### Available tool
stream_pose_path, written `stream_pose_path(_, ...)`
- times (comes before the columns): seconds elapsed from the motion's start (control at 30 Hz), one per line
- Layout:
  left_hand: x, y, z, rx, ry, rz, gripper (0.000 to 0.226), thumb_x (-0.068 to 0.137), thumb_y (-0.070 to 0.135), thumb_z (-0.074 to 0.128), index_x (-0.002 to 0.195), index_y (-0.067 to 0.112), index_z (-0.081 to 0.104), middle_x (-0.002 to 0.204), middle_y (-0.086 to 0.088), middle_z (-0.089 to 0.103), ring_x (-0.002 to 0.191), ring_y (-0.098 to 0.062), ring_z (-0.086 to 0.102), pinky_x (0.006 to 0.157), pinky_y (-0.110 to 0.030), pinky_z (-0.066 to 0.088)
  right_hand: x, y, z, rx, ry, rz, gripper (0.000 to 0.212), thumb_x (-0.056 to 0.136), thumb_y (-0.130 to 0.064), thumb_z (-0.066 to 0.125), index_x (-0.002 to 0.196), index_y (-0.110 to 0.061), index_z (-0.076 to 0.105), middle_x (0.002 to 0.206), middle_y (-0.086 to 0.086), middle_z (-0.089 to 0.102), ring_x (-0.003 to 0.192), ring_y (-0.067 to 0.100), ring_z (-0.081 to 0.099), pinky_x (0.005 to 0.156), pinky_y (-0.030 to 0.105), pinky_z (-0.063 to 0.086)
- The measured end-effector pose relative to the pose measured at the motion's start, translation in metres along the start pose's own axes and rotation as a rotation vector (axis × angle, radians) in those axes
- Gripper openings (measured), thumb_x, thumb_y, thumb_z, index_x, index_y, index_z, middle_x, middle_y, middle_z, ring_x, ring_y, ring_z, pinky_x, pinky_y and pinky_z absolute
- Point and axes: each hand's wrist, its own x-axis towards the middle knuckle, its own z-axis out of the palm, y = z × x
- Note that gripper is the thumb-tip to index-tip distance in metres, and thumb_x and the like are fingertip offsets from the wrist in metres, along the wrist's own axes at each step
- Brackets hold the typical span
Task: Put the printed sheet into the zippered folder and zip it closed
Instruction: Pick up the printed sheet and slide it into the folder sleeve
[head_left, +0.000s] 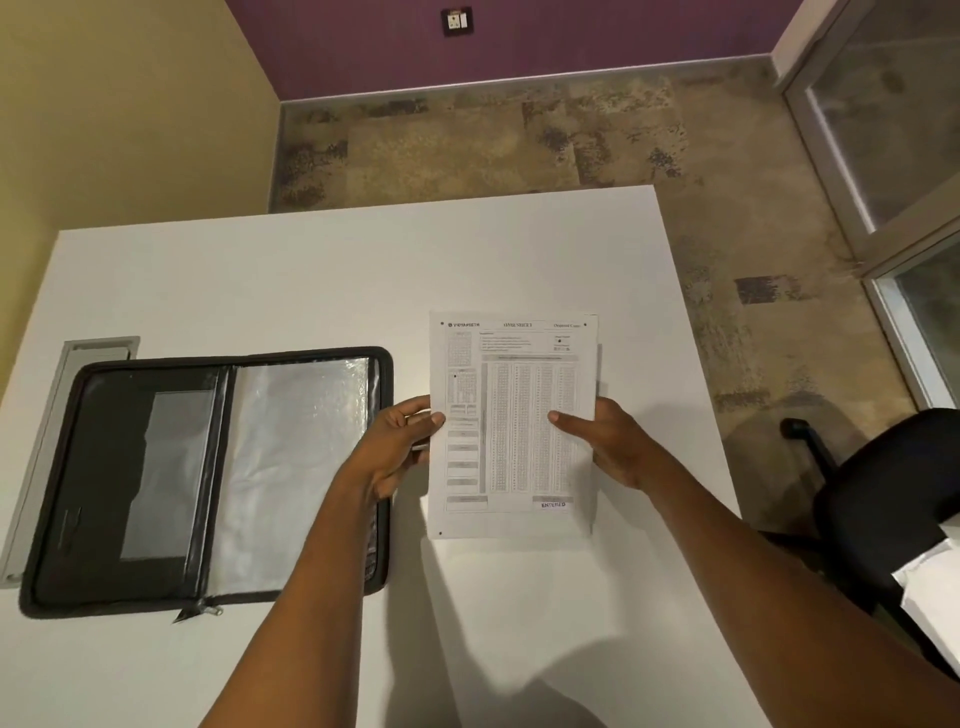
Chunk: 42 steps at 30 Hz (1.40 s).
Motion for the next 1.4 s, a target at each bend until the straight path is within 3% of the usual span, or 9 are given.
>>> stream_pose_path(0.13,-0.009,0.02,0.015,0.003,-0.051,0.043,0.031,0.094,0.026,0.076,0.125,0.023,0.074,0.128,-0.006,0.075,0.115,-0.021,0.072,0.086,-0.031,0.058,-0.008,-0.001,0.012,-0.016,0.105,-0.072,0.042,0.098,-0.011,0.069,0.14,-0.011,0.063,0.135,0.004,0.071,0.126,0.024,0.068,0.115,0.053,0.047)
stream_pose_path(0.23,-0.013,0.027,0.029,-0.005,-0.115,0.096,0.052,0.088,0.029,0.084,0.135,0.017,0.067,0.135,-0.007,0.072,0.126,-0.022,0.068,0.102,-0.033,0.057,-0.019,-0.009,0.027,-0.086,0.203,-0.143,0.038,0.098,-0.017,0.07,0.136,-0.015,0.066,0.128,0.0,0.075,0.119,0.02,0.071,0.108,0.049,0.053)
stream_pose_path(0.3,-0.016,0.027,0.038,0.021,-0.088,0.167,0.04,0.088,0.027,0.083,0.126,0.022,0.073,0.13,-0.007,0.074,0.121,-0.023,0.071,0.104,-0.036,0.057,-0.026,-0.012,0.037,-0.096,0.291,-0.196,0.036,0.098,-0.02,0.071,0.133,-0.015,0.068,0.124,0.001,0.077,0.114,0.02,0.074,0.103,0.047,0.057)
stream_pose_path(0.47,-0.028,0.016,0.056,0.059,0.067,0.367,0.028,0.096,0.02,0.075,0.107,0.044,0.079,0.115,0.004,0.079,0.106,-0.014,0.076,0.083,-0.023,0.06,-0.04,-0.007,0.054,-0.051,0.428,-0.258,0.014,0.097,-0.019,0.073,0.106,-0.029,0.075,0.106,-0.005,0.081,0.099,0.014,0.077,0.092,0.039,0.064)
stream_pose_path(0.63,-0.032,-0.01,0.061,0.108,0.124,0.413,0.02,0.097,0.022,0.074,0.11,0.036,0.079,0.111,-0.003,0.08,0.104,-0.021,0.077,0.083,-0.032,0.062,-0.049,0.01,0.059,-0.02,0.462,-0.243,0.022,0.093,-0.014,0.076,0.114,-0.022,0.074,0.111,0.003,0.079,0.104,0.02,0.076,0.097,0.048,0.06)
stream_pose_path(0.9,-0.027,-0.024,0.059,0.134,0.161,0.385,0.025,0.092,0.022,0.079,0.112,0.037,0.077,0.111,-0.003,0.08,0.106,-0.025,0.075,0.095,-0.053,0.061,-0.046,0.014,0.064,0.039,0.508,-0.18,0.033,0.085,-0.009,0.084,0.086,-0.042,0.077,0.089,-0.022,0.079,0.087,-0.003,0.075,0.072,0.017,0.06)
stream_pose_path(1.03,-0.024,-0.02,0.057,0.144,0.151,0.409,0.027,0.092,0.028,0.079,0.117,0.037,0.075,0.115,-0.002,0.079,0.108,-0.022,0.075,0.091,-0.044,0.063,-0.041,0.011,0.063,0.04,0.523,-0.176,0.027,0.085,-0.009,0.084,0.09,-0.032,0.071,0.085,-0.027,0.078,0.082,-0.007,0.074,0.066,0.011,0.058)
stream_pose_path(1.13,-0.023,-0.021,0.055,0.127,0.151,0.425,0.03,0.092,0.031,0.079,0.121,0.036,0.073,0.117,-0.001,0.078,0.11,-0.022,0.075,0.088,-0.036,0.062,-0.035,0.012,0.062,0.042,0.541,-0.176,0.031,0.084,-0.01,0.085,0.093,-0.031,0.065,0.085,-0.018,0.079,0.081,-0.009,0.073,0.069,0.014,0.059)
stream_pose_path(1.4,-0.02,-0.028,0.055,0.13,0.151,0.341,0.027,0.093,0.027,0.079,0.119,0.033,0.075,0.117,-0.004,0.078,0.112,-0.026,0.074,0.097,-0.052,0.06,-0.032,0.018,0.057,0.01,0.514,-0.156,0.028,0.084,-0.013,0.086,0.097,-0.032,0.069,0.093,-0.014,0.078,0.086,-0.002,0.075,0.082,0.023,0.057)
